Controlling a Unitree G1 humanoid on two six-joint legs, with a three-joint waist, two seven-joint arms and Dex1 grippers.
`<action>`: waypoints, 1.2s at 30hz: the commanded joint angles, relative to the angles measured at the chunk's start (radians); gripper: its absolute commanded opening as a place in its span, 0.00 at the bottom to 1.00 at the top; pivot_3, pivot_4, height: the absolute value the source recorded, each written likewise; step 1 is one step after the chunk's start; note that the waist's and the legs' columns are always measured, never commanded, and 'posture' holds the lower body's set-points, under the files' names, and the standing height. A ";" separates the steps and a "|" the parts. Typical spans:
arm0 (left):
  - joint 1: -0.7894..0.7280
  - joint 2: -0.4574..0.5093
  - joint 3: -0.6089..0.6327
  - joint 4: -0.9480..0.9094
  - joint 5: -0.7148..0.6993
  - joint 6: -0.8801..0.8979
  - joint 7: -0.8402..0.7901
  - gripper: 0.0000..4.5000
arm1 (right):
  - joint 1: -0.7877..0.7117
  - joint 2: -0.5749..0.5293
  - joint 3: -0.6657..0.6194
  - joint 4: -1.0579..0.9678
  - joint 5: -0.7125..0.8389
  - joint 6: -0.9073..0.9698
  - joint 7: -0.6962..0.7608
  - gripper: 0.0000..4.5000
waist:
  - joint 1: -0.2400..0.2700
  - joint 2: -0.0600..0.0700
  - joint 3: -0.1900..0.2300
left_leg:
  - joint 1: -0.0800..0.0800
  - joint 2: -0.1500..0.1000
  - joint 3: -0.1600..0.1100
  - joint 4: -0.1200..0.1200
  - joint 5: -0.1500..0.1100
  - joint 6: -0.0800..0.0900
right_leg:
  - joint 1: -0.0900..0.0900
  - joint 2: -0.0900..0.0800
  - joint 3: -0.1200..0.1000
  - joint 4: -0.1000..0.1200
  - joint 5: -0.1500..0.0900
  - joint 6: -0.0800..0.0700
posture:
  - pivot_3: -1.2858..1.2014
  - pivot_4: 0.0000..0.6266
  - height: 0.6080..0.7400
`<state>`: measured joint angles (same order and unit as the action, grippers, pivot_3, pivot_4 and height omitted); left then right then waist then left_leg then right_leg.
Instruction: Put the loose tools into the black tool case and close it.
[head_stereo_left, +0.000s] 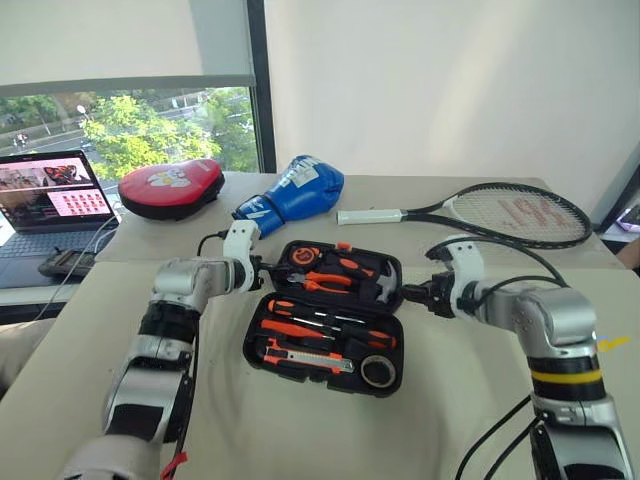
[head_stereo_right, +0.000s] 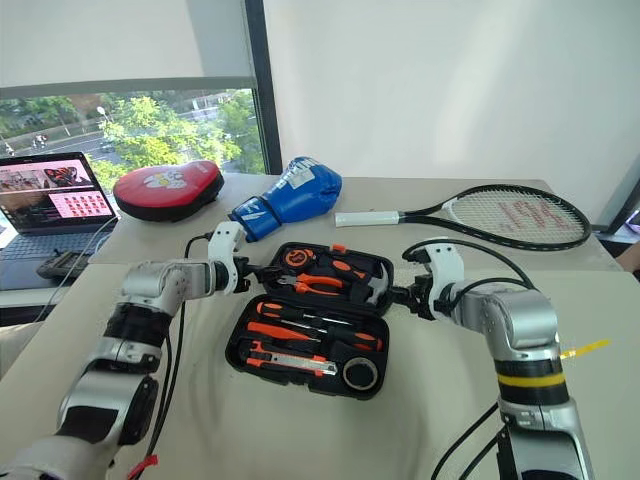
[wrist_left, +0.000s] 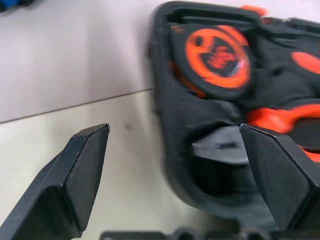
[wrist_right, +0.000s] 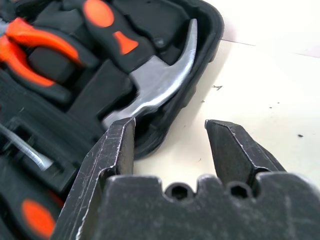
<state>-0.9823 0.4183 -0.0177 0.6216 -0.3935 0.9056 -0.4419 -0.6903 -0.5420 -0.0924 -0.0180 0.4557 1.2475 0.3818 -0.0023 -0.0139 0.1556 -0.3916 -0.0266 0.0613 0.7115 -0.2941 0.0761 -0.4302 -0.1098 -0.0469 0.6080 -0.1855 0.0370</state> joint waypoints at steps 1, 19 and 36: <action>-0.085 -0.010 0.026 0.140 0.039 -0.082 -0.034 1.00 | -0.053 0.015 0.001 0.106 -0.005 -0.053 0.042 0.59 | -0.001 0.000 0.000 | 0.000 0.000 0.000 0.000 0.000 0.000 | 0.000 0.000 0.000 0.000 0.000 0.000 | 0.52 0.24 1.00; -0.128 -0.063 0.109 0.264 0.050 -0.142 -0.293 0.01 | -0.072 0.039 0.051 0.233 -0.056 -0.268 0.206 0.00 | -0.005 -0.001 0.000 | -0.002 -0.002 -0.001 0.002 0.000 0.001 | -0.002 -0.004 0.001 0.003 0.000 0.002 | 0.52 0.24 1.00; 0.529 0.043 0.015 -0.601 0.168 -1.016 -0.503 0.01 | 0.463 -0.014 0.061 -0.512 -0.305 -0.872 0.163 0.00 | 0.004 0.000 0.001 | -0.015 -0.001 0.003 0.003 0.002 -0.002 | -0.019 -0.003 0.003 0.004 0.001 0.001 | 0.52 0.24 1.00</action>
<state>-0.4490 0.4650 0.0636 0.1225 -0.2313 0.0230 -0.8588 -0.2400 -0.5626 -0.0571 -0.3728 0.1224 0.4531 0.5111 0.0022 -0.0143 0.1564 -0.4060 -0.0279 0.0641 0.7138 -0.2925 0.0745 -0.4491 -0.1124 -0.0438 0.6122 -0.1841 0.0384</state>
